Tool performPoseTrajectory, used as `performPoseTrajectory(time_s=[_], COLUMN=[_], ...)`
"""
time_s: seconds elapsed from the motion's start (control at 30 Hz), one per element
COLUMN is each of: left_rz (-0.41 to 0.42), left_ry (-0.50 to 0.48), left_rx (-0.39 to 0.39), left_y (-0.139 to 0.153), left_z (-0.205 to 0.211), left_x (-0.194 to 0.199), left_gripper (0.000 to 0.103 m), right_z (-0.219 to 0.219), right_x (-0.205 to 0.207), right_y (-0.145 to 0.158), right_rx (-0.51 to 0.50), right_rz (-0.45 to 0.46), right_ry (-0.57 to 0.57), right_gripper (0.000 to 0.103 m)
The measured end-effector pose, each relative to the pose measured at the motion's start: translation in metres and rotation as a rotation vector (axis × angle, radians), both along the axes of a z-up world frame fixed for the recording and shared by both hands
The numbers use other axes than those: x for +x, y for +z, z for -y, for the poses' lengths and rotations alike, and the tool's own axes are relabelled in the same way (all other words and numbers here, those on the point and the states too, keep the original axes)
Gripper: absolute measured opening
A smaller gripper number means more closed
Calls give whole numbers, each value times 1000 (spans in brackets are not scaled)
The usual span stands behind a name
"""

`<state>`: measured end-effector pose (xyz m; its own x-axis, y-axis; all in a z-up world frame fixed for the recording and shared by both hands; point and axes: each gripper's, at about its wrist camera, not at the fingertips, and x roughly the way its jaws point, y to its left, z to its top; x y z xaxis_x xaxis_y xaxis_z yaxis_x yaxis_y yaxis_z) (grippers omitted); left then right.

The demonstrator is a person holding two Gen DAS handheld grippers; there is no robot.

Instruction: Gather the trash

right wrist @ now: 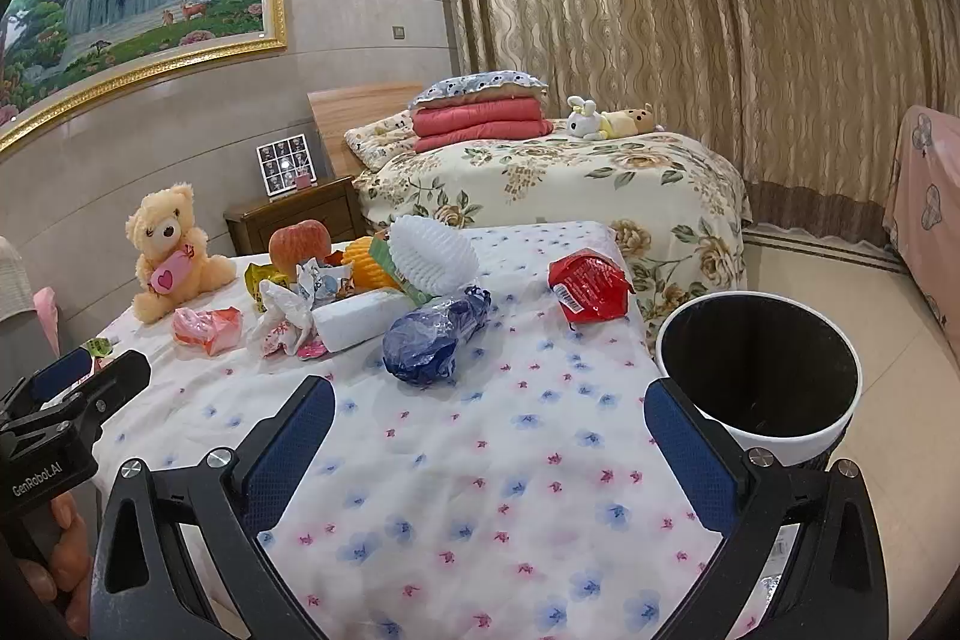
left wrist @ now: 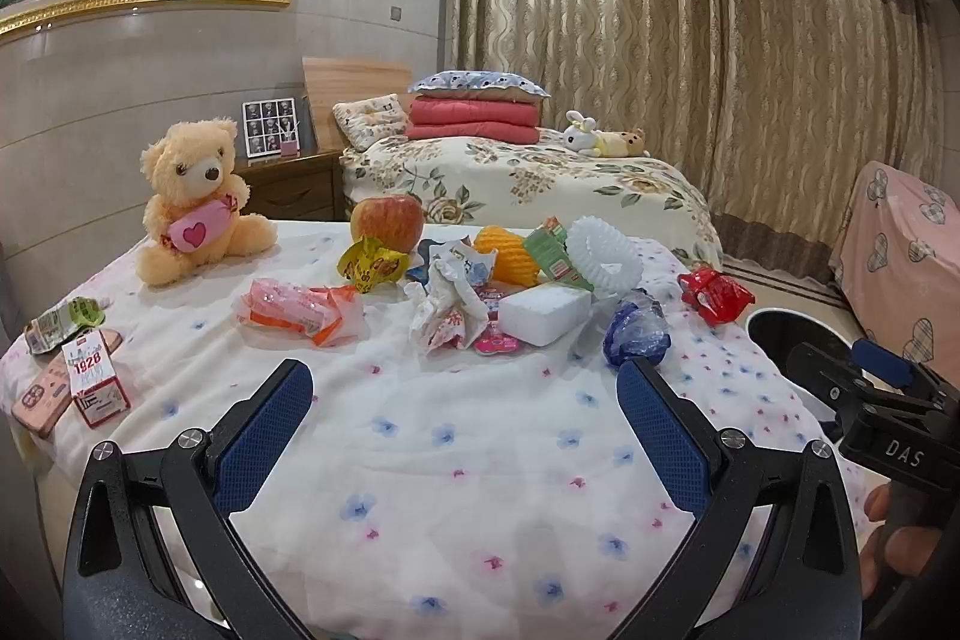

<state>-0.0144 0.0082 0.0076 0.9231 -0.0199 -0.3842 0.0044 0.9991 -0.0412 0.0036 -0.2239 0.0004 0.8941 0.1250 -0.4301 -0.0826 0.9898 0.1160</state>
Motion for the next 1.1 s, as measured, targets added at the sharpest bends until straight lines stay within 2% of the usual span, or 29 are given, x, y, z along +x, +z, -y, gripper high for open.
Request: performPoseTrajectory(time_s=[0.7, 1.1], left_rz=[1, -92], left_ry=[-6, 2], left_rx=[-1, -26], left_y=[1, -12], left_z=[2, -9], left_x=[-2, 18], left_gripper=[103, 103], right_z=[-2, -4], right_x=[-1, 13], right_y=[1, -8], right_rx=[9, 28], right_rz=[-4, -76], right_ry=[10, 28], right_gripper=[103, 103])
